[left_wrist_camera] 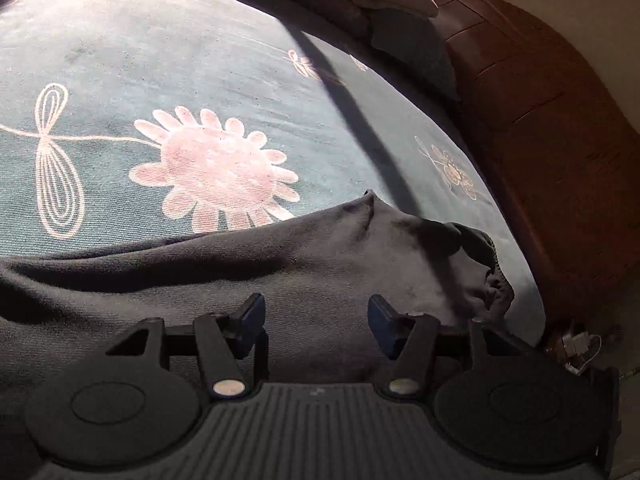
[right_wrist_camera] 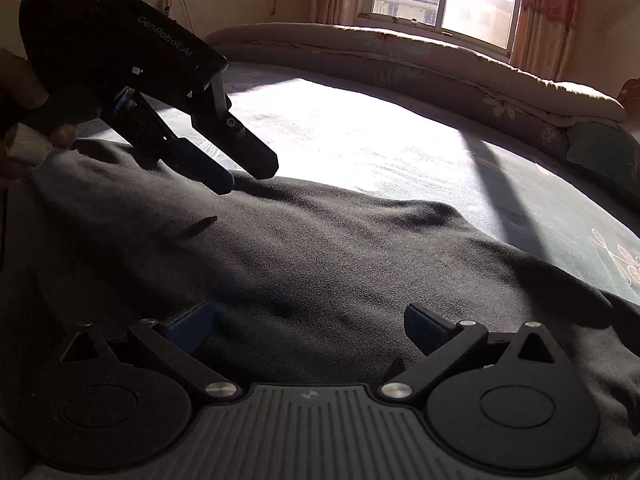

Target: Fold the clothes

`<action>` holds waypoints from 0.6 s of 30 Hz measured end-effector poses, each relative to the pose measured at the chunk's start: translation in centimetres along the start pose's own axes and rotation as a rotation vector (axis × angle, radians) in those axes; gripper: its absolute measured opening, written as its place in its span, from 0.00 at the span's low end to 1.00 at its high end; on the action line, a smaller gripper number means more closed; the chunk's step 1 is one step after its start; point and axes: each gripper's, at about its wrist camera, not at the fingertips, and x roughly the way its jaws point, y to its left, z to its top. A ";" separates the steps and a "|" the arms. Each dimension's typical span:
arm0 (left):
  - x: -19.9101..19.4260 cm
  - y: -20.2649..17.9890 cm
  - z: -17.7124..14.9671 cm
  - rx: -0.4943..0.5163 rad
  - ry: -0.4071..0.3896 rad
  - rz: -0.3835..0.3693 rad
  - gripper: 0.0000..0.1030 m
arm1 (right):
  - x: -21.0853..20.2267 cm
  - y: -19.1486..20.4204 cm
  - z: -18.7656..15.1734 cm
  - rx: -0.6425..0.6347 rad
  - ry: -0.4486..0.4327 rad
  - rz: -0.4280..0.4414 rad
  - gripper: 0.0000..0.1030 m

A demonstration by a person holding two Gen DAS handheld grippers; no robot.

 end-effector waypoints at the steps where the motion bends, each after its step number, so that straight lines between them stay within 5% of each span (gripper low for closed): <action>1: 0.8 0.4 0.3 -0.020 -0.010 0.013 0.55 | 0.0 -0.2 0.0 0.009 0.006 0.006 1.00; 9: 0.5 -1.2 2.6 -0.046 -0.087 0.061 0.55 | 0.1 -1.7 -0.2 0.078 0.043 0.008 1.00; 13: 1.4 -3.6 1.8 0.013 -0.016 -0.059 0.66 | -0.1 -1.9 -0.3 0.095 0.049 -0.002 1.00; 18: 4.0 -3.7 1.6 0.073 -0.008 0.030 0.65 | -0.2 -1.9 -0.4 0.097 0.055 -0.002 1.00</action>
